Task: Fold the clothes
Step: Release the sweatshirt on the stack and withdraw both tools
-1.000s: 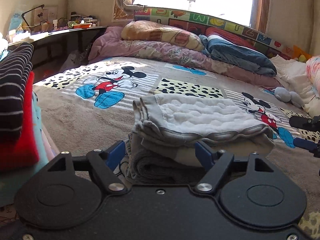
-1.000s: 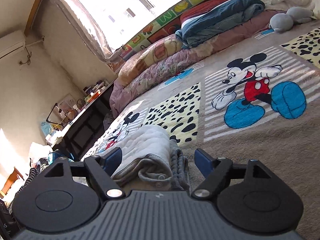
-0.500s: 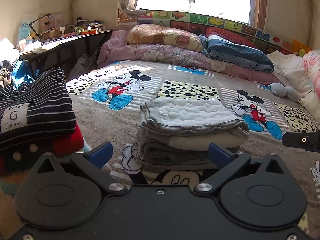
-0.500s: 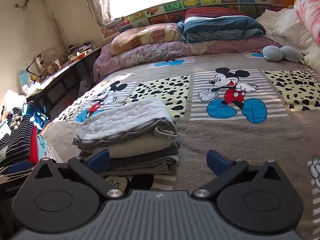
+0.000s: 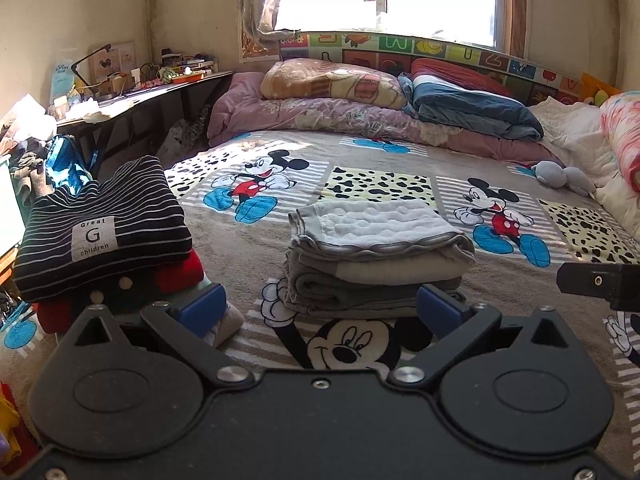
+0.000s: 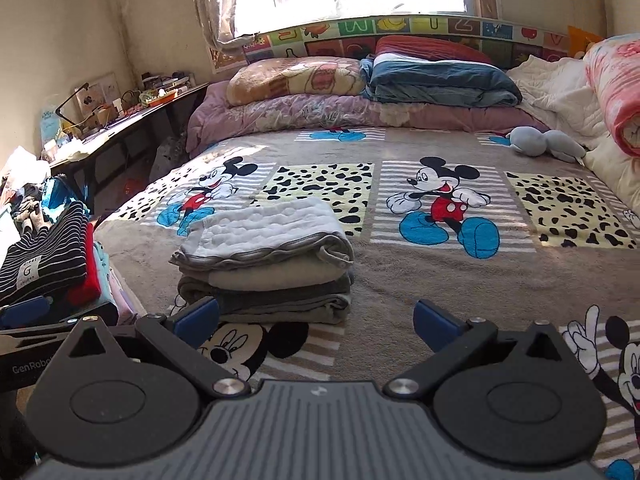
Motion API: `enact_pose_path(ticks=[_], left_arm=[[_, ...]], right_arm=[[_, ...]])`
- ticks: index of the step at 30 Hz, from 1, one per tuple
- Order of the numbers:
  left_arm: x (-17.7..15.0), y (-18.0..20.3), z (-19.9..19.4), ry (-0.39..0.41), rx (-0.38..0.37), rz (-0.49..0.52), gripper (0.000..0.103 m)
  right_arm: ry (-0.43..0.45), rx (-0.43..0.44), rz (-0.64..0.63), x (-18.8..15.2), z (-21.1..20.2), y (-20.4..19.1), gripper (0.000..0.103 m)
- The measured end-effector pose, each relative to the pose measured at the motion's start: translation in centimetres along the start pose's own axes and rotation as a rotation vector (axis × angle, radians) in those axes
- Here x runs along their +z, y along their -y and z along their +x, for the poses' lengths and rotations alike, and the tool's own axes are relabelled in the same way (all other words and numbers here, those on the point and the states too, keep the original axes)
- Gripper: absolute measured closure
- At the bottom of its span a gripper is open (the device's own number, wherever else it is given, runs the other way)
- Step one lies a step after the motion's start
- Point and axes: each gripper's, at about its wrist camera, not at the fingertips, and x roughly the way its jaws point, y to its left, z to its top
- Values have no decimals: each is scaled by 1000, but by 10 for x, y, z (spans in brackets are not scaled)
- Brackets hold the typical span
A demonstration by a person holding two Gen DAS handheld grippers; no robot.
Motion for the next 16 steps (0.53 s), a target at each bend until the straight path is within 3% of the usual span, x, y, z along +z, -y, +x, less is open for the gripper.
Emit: enact_pose_path(ticks=[16], left_arm=[[-16, 9, -63, 3, -8, 8, 0]], right_arm=[[-14, -1, -17, -38, -57, -19, 0]])
